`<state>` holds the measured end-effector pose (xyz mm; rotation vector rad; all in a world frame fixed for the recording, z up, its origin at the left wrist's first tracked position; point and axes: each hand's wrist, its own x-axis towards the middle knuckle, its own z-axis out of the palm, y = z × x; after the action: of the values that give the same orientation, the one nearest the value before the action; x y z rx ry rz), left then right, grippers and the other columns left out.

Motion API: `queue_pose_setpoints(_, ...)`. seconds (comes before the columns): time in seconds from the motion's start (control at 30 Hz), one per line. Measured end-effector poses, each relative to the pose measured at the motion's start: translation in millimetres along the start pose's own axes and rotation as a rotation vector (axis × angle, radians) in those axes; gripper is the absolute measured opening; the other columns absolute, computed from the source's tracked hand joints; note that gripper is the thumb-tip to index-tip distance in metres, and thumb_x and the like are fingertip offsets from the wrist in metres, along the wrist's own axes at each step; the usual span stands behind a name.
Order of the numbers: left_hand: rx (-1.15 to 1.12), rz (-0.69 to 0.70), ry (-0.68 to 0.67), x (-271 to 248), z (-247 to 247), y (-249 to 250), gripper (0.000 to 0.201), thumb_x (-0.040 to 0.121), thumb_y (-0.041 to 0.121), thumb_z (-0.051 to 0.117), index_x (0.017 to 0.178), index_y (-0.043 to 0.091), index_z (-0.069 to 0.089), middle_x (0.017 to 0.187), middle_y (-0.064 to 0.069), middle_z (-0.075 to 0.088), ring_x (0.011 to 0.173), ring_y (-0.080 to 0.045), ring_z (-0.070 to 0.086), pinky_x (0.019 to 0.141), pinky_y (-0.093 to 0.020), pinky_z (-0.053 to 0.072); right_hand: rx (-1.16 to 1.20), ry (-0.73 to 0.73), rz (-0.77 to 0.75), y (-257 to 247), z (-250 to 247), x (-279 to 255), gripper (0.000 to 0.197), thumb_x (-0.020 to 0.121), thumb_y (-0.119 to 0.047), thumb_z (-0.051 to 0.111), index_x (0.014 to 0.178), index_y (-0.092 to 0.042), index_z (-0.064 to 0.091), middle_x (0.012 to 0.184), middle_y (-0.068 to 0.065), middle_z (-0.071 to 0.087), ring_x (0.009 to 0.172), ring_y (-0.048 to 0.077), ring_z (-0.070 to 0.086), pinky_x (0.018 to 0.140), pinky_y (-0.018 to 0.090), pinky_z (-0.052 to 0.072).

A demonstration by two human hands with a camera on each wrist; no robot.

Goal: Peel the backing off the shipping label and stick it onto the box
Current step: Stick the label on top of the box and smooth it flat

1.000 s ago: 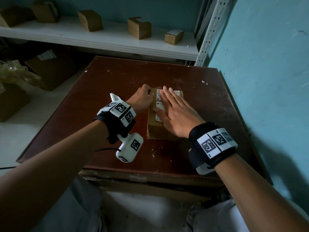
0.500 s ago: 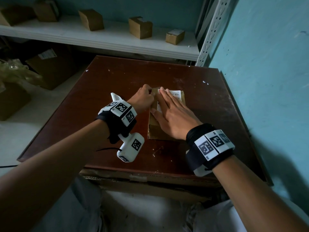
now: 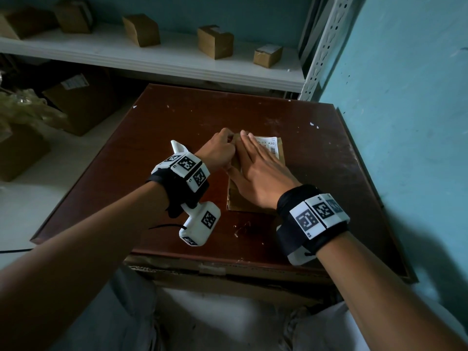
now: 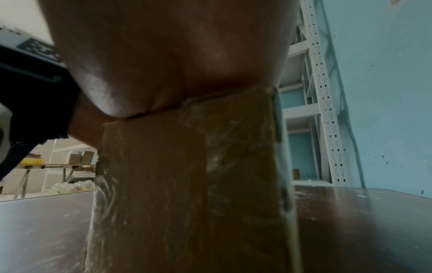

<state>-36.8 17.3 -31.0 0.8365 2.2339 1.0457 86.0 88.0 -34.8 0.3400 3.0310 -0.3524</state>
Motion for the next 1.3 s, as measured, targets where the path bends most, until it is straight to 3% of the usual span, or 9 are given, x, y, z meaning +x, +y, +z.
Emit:
queue_pose_setpoints(0.1, -0.014, -0.001, 0.005, 0, -1, 0, 0.028, 0.103, 0.022, 0.033, 0.128, 0.012, 0.043, 0.105, -0.004, 0.053, 0.079, -0.008, 0.053, 0.059, -0.02, 0.042, 0.014, -0.001, -0.006, 0, 0, 3, 0.072, 0.102, -0.056, 0.015, 0.156, -0.016, -0.011, 0.163, 0.006, -0.017, 0.15, 0.016, -0.014, 0.118, 0.03, -0.009)
queue_pose_setpoints(0.67, -0.039, 0.015, -0.024, -1, -1, -1, 0.035, 0.103, 0.018, 0.032, 0.136, 0.009, 0.038, 0.116, -0.01, 0.053, 0.083, -0.011, 0.054, 0.058, -0.019, 0.042, 0.009, -0.018, 0.011, 1, 0, 14, 0.072, 0.103, -0.053, 0.018, 0.155, -0.015, -0.013, 0.163, 0.005, -0.02, 0.15, 0.015, -0.016, 0.114, 0.028, -0.012)
queue_pose_setpoints(0.8, -0.018, 0.03, -0.019, 0, -1, -2, 0.034, 0.102, 0.016, 0.033, 0.135, 0.009, 0.039, 0.121, -0.012, 0.053, 0.097, -0.019, 0.055, 0.062, -0.02, 0.044, 0.009, -0.022, 0.012, 3, -1, 16, 0.072, 0.103, -0.052, 0.019, 0.155, -0.014, -0.013, 0.163, 0.005, -0.019, 0.15, 0.015, -0.016, 0.117, 0.029, -0.01)
queue_pose_setpoints(0.93, -0.007, 0.034, -0.019, 0, -1, -3, 0.034, 0.103, 0.018, 0.033, 0.135, 0.01, 0.038, 0.123, -0.012, 0.053, 0.099, -0.019, 0.055, 0.064, -0.02, 0.044, 0.017, -0.022, 0.014, 4, -2, 18, 0.073, 0.102, -0.053, 0.02, 0.156, -0.015, -0.012, 0.163, 0.005, -0.019, 0.15, 0.015, -0.016, 0.116, 0.028, -0.011)
queue_pose_setpoints(1.07, 0.035, 0.037, 0.01, 2, 0, -3, 0.036, 0.103, 0.018, 0.033, 0.137, 0.008, 0.038, 0.13, -0.014, 0.051, 0.112, -0.025, 0.054, 0.084, -0.03, 0.047, 0.005, -0.028, 0.015, 5, -2, 19, 0.074, 0.102, -0.054, 0.02, 0.156, -0.015, -0.011, 0.163, 0.004, -0.019, 0.15, 0.014, -0.015, 0.119, 0.03, -0.009)
queue_pose_setpoints(1.3, 0.027, 0.039, 0.006, 3, 0, -4, 0.035, 0.103, 0.02, 0.033, 0.135, 0.01, 0.039, 0.128, -0.014, 0.051, 0.107, -0.023, 0.056, 0.084, -0.032, 0.047, 0.027, -0.036, 0.034, 5, -6, 18, 0.072, 0.103, -0.052, 0.019, 0.156, -0.015, -0.011, 0.163, 0.002, -0.019, 0.15, 0.012, -0.015, 0.117, 0.027, -0.01)
